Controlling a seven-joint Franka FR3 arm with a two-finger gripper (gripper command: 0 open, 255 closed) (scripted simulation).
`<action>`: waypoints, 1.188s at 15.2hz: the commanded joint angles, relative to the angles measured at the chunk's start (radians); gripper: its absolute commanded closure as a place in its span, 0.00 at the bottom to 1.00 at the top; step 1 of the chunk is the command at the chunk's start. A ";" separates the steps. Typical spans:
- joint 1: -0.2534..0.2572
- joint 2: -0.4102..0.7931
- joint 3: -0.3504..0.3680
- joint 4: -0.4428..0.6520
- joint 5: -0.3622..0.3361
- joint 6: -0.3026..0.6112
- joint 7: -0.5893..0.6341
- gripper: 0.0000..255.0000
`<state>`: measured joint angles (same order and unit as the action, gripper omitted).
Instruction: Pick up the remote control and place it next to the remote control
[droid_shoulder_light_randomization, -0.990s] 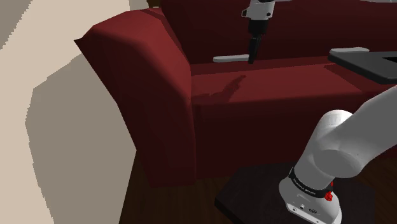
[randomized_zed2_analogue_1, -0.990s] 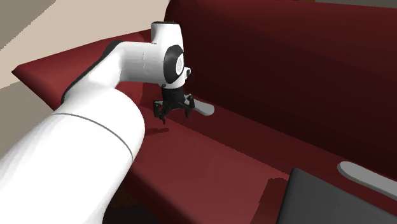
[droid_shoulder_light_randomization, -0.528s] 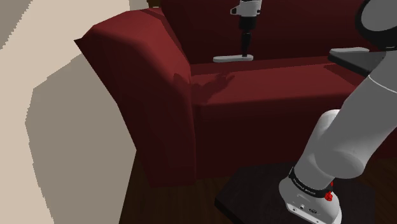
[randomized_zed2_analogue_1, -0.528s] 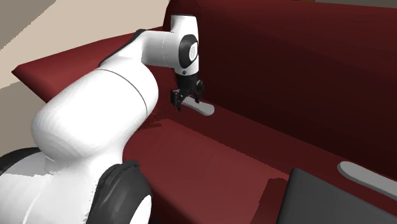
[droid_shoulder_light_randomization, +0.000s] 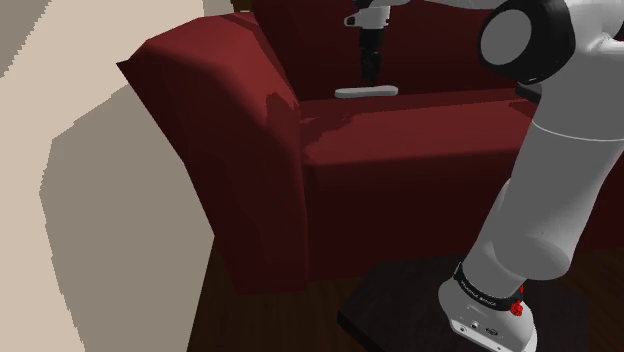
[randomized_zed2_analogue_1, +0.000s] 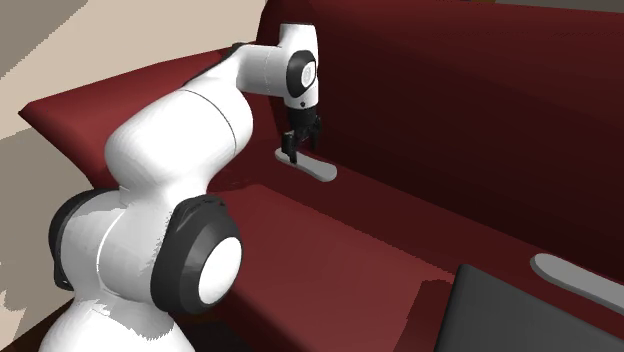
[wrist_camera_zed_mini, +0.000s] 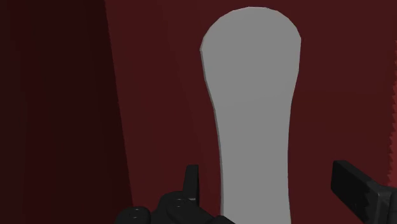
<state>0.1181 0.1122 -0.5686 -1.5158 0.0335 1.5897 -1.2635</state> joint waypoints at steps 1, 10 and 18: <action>0.001 -0.005 0.000 -0.030 -0.003 0.027 -0.005 0.00; 0.004 -0.015 0.002 -0.090 -0.008 0.078 -0.002 0.00; 0.004 -0.015 0.002 -0.090 -0.008 0.078 -0.002 1.00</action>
<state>0.1222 0.0969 -0.5669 -1.6061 0.0254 1.6674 -1.2652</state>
